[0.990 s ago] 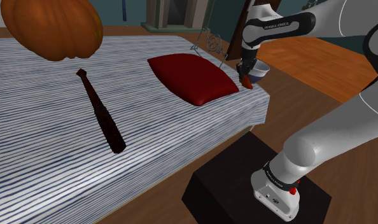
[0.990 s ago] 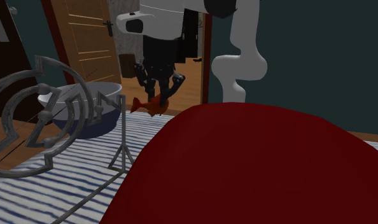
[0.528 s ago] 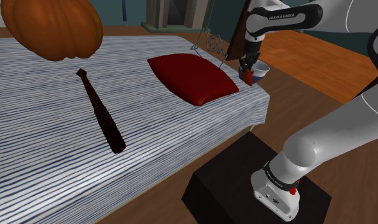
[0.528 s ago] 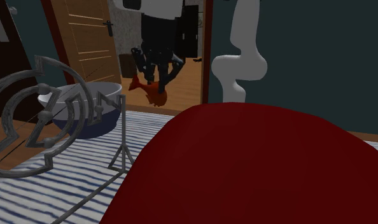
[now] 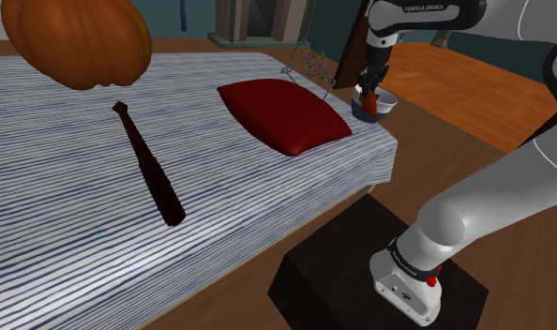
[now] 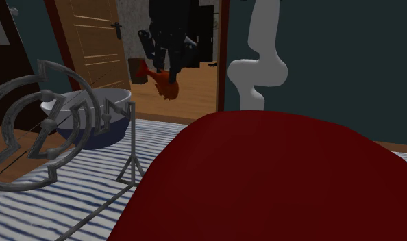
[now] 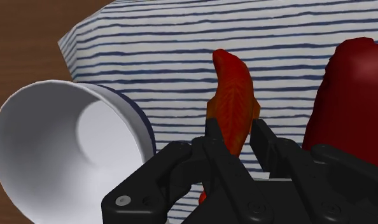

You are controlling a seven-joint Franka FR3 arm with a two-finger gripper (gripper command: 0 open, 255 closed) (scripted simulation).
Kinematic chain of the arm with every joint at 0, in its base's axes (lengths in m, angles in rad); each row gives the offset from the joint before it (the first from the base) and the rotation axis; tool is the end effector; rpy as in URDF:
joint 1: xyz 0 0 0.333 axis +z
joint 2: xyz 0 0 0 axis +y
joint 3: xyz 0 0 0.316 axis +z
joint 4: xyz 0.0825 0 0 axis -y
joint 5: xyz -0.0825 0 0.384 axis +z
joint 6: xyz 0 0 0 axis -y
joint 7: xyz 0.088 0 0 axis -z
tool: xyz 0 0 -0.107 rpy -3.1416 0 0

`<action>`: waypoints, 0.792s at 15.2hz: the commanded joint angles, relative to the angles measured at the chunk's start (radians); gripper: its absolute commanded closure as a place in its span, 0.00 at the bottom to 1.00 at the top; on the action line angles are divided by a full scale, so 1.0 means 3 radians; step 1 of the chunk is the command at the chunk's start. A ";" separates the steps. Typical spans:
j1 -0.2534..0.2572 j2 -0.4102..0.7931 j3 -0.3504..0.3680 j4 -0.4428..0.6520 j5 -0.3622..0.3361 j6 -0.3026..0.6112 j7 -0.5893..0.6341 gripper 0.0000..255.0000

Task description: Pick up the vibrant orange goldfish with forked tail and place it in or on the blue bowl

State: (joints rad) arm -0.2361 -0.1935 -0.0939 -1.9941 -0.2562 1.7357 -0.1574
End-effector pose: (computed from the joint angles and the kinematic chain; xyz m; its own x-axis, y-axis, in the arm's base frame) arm 0.4596 -0.1849 0.5414 0.9859 -0.1301 -0.1052 -0.1052 -0.9708 0.2154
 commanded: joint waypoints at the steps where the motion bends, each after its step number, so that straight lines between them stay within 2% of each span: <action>1: 0.0001 -0.0002 0.0003 0.0091 0.0004 -0.0092 -0.0020 1.00; 12: 0.0008 0.0046 0.0020 0.0631 0.0021 -0.0574 -0.0122 1.00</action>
State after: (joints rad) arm -0.2329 -0.1826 -0.0870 -1.8213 -0.2499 1.5765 -0.1889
